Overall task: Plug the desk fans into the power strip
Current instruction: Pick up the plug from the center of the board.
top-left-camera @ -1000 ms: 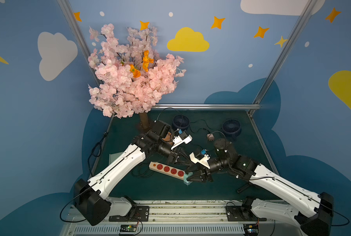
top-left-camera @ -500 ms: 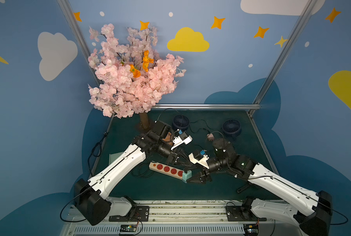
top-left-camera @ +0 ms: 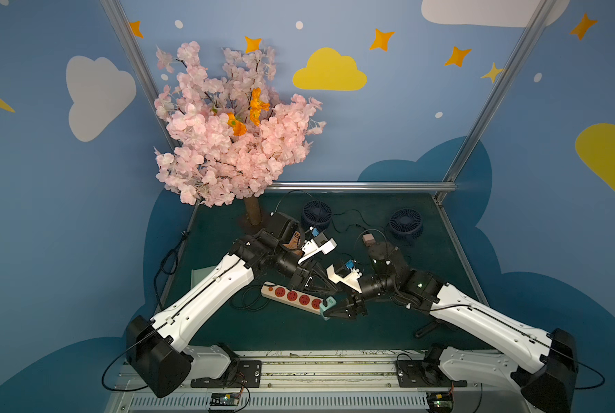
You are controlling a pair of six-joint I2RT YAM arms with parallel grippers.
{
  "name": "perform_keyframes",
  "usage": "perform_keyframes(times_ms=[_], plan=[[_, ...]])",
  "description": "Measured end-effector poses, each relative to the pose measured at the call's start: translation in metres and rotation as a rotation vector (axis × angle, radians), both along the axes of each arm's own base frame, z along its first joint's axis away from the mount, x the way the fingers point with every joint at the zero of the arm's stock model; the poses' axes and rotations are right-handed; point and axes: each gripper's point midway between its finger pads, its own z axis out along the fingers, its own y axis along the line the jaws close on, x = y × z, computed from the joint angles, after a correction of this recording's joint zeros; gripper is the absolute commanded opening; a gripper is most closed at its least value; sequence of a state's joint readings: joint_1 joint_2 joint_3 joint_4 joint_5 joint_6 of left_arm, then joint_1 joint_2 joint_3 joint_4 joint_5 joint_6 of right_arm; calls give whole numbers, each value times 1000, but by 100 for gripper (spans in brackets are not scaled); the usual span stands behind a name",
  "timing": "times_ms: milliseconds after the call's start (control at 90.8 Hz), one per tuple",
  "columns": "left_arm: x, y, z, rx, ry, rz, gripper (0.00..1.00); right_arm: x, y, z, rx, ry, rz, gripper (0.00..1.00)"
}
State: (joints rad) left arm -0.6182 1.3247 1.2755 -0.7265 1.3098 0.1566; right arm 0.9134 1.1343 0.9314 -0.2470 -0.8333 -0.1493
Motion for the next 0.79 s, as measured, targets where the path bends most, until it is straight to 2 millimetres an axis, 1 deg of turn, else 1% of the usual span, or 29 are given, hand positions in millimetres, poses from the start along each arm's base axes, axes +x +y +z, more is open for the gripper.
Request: perform_keyframes(times_ms=[99,176,242,308,385,474,573,584,606,683,716,749,793], plan=[[-1,1,1,-3,-4,0,2,-2,-1,0,-2,17,9,48],[-1,1,1,-1,-2,0,2,-5,-2,0,-7,33,18,43],[-2,1,1,0,0,0,2,-7,-2,-1,-9,42,26,42],[-2,1,1,2,1,0,2,-9,-3,0,-9,51,34,45],[-2,2,0,4,3,-1,2,-10,-3,0,-8,59,42,43],[-2,2,-1,8,5,-1,2,-13,-4,0,-11,70,52,35],[-1,1,-2,10,1,2,3,-14,-6,1,-19,77,58,19],[-1,1,-2,10,0,3,5,-15,-6,2,-17,71,61,17],[-1,1,-2,10,-3,4,12,-15,-6,2,-19,75,61,15],[2,0,-4,10,-26,20,50,-14,-6,1,-23,71,54,10],[4,0,-7,17,-34,35,63,-12,-6,1,-28,72,45,9],[6,0,-11,26,-47,58,73,-10,-5,0,-34,72,27,9],[9,2,-17,40,-68,96,81,-5,-4,-1,-43,75,-6,9]])
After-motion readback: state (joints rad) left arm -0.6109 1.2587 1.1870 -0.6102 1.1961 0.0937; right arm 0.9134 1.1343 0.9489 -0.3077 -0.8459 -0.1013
